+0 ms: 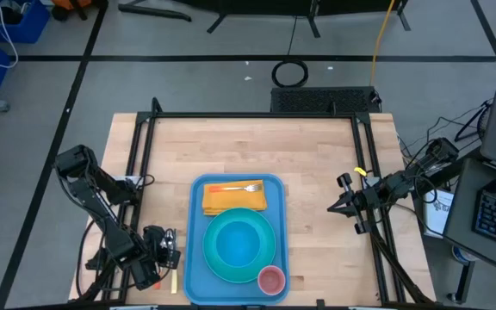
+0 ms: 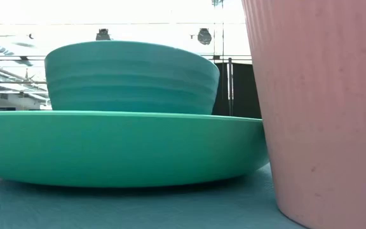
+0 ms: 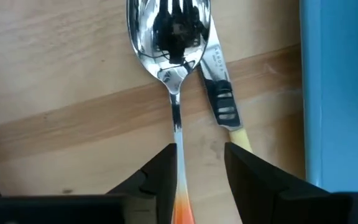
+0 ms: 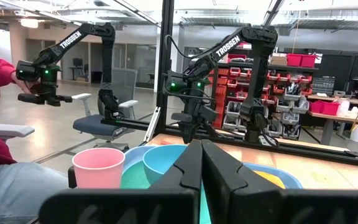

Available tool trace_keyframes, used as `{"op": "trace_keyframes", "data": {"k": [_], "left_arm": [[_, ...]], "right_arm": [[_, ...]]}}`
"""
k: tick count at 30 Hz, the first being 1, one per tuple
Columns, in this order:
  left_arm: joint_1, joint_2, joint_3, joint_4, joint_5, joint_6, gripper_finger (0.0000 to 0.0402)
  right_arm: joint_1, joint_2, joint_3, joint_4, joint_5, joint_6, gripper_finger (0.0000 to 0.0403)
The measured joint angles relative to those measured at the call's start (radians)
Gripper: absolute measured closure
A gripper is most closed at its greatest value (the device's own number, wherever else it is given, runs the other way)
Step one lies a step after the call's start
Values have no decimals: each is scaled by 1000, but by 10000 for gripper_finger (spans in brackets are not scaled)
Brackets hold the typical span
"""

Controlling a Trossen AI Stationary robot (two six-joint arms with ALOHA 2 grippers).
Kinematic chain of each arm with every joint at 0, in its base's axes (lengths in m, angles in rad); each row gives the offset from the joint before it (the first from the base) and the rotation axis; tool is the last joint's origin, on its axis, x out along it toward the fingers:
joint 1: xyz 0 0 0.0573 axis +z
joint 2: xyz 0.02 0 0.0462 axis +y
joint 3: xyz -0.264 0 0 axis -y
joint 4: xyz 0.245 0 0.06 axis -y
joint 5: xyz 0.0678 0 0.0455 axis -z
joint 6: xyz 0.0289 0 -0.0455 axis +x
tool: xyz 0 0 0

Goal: Set up tray
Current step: Put the orange spoon to the right of the orange fork on the napkin on the blue serving tray

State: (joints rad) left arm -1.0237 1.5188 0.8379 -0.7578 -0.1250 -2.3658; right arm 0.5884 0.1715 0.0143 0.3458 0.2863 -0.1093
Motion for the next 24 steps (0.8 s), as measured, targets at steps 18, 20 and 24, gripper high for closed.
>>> {"op": "trace_keyframes", "data": {"k": [18,20,24], "left_arm": [[4,72,-1,16,51,8,265],[4,72,-1,11,46,9,265],[4,77,0,4,48,11,266]], "right_arm": [[0,0,0,0,0,0,403],[0,0,0,1,0,0,403],[0,0,0,1,0,0,403]]}}
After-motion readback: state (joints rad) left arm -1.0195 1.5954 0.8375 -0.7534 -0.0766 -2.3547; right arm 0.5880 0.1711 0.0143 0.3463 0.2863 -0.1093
